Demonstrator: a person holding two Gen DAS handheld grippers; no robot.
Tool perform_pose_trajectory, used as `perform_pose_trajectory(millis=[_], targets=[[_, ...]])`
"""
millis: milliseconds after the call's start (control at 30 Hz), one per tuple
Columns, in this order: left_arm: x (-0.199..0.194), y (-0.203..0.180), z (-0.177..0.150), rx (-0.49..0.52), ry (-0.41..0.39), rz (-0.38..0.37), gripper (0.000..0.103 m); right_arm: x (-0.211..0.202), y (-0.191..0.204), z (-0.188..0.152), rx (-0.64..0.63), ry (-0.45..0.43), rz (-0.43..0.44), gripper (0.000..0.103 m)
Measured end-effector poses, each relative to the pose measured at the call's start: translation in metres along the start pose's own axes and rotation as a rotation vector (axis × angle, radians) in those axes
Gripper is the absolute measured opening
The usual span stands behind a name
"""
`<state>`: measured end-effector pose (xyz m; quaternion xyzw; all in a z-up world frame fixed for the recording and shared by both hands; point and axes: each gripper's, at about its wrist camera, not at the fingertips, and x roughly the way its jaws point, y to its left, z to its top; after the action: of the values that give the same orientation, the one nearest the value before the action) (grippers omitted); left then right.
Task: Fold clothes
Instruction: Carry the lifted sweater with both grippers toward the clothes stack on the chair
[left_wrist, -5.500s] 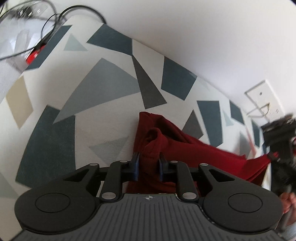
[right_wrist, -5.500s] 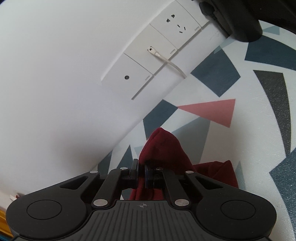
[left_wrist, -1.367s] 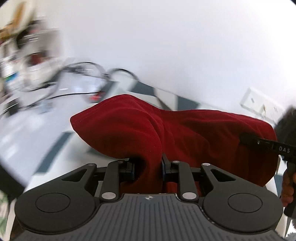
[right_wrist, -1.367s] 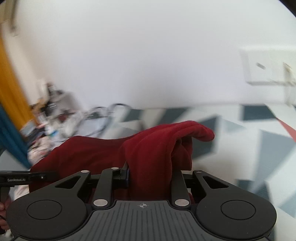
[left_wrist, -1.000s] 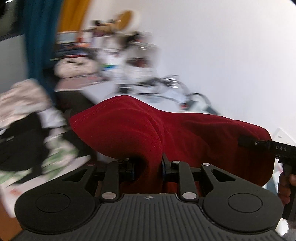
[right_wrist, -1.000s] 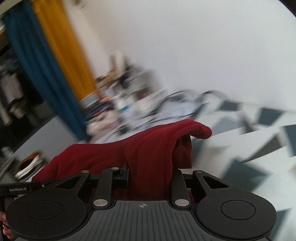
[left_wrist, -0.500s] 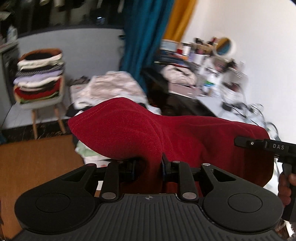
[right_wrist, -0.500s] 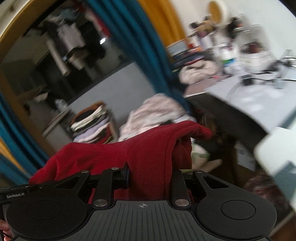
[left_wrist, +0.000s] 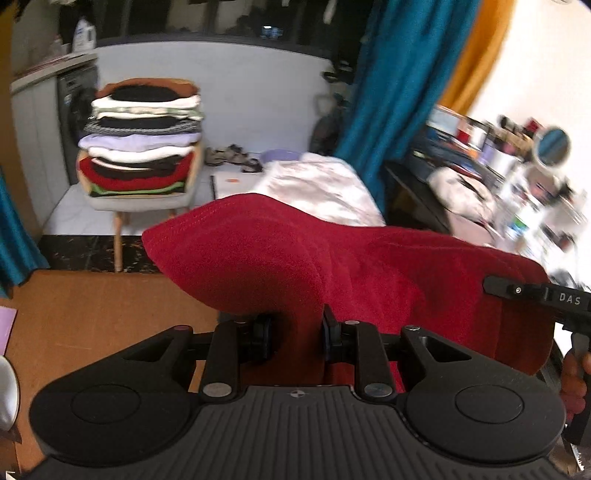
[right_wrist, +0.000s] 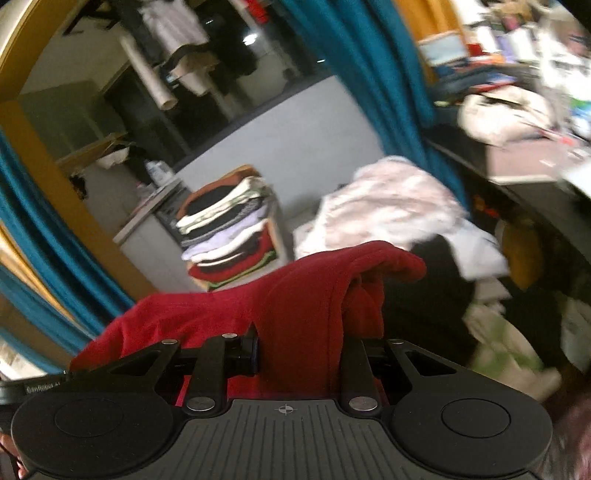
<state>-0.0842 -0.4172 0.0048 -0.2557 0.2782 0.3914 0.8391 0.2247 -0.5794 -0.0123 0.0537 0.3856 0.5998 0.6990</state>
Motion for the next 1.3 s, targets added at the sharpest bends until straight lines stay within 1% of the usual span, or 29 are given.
perform_pose_trajectory(millis=[133,200,267,400,500,567,667,767,833,933,1033,1100,1200,1300], targets=[[0.033,0.041,0.026,-0.028,-0.011,0.028,0.025,0.069,0.023,0.031,-0.029,0.021,0.031,0.020],[0.051,0.068,0.039,-0.052,-0.013,0.032,0.025,0.108,0.036,0.040,-0.035,0.032,0.031,0.020],[0.070,0.103,0.060,-0.044,0.000,0.017,0.025,0.147,0.050,0.050,-0.041,0.043,0.031,0.020],[0.107,0.175,0.105,-0.025,0.028,-0.015,0.025,0.225,0.087,0.057,-0.044,0.057,-0.008,0.020],[0.134,0.229,0.138,-0.010,0.050,-0.039,0.025,0.281,0.123,0.063,0.033,0.053,-0.042,0.020],[0.151,0.254,0.167,0.030,0.062,-0.051,0.025,0.316,0.147,0.069,0.076,0.047,-0.070,0.020],[0.170,0.287,0.208,0.089,0.064,-0.075,0.025,0.362,0.179,0.082,0.109,0.026,-0.112,0.020],[0.194,0.314,0.239,0.106,0.059,-0.102,0.025,0.401,0.203,0.093,0.132,0.000,-0.135,0.020],[0.211,0.330,0.256,0.105,0.058,-0.122,0.025,0.426,0.215,0.100,0.123,-0.010,-0.149,0.020],[0.239,0.355,0.281,0.094,0.061,-0.150,0.025,0.459,0.225,0.113,0.105,-0.016,-0.161,0.020],[0.270,0.376,0.309,0.071,0.072,-0.167,0.025,0.495,0.226,0.130,0.105,-0.030,-0.169,0.020],[0.287,0.388,0.332,0.072,0.060,-0.166,0.025,0.522,0.224,0.148,0.105,-0.035,-0.170,0.020],[0.315,0.403,0.372,0.047,0.034,-0.163,0.025,0.559,0.216,0.182,0.101,-0.044,-0.148,0.020],[0.341,0.416,0.416,0.009,0.022,-0.167,0.025,0.599,0.210,0.230,0.090,-0.051,-0.123,0.020]])
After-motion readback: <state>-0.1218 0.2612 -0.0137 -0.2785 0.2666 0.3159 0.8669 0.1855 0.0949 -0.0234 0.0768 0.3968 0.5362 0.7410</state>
